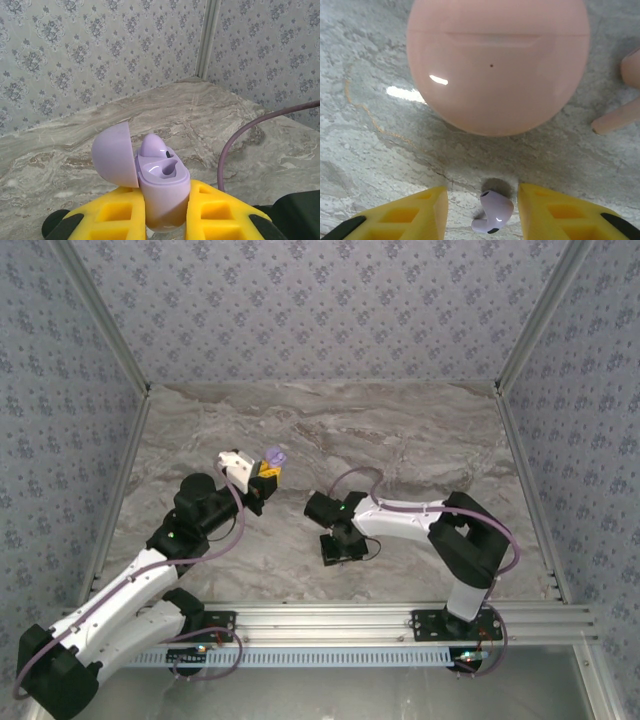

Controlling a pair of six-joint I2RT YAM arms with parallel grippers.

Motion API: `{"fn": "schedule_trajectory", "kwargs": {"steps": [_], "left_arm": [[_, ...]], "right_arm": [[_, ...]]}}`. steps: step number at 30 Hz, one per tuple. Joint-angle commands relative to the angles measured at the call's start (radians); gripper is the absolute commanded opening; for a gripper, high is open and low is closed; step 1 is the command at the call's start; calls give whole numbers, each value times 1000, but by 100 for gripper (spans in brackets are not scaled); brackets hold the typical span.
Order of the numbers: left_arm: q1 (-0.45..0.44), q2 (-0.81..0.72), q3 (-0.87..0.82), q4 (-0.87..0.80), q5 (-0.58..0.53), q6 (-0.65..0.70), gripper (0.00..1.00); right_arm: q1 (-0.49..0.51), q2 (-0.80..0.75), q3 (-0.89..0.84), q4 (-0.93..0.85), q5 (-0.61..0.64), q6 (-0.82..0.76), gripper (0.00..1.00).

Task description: Insert the wireless bluetooth earbuds into the charging case

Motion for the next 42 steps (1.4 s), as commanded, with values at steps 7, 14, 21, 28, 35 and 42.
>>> {"fn": "schedule_trajectory", "kwargs": {"steps": [7, 14, 21, 28, 35, 42], "left_arm": [[3, 2, 12, 9, 3, 16, 0], [4, 0, 16, 1, 3, 17, 0], [3, 2, 21, -8, 2, 14, 0], [4, 6, 27, -6, 18, -2, 0], [3, 68, 41, 32, 94, -53, 0], [2, 177, 69, 125, 259, -100, 0]], "right_arm": [[33, 59, 49, -78, 17, 5, 41], [33, 67, 46, -74, 22, 2, 33], [28, 45, 29, -70, 38, -11, 24], [1, -80, 23, -68, 132, -52, 21], [-123, -327, 3, -14, 156, -194, 20], [-310, -544, 78, 79, 73, -409, 20]]}}
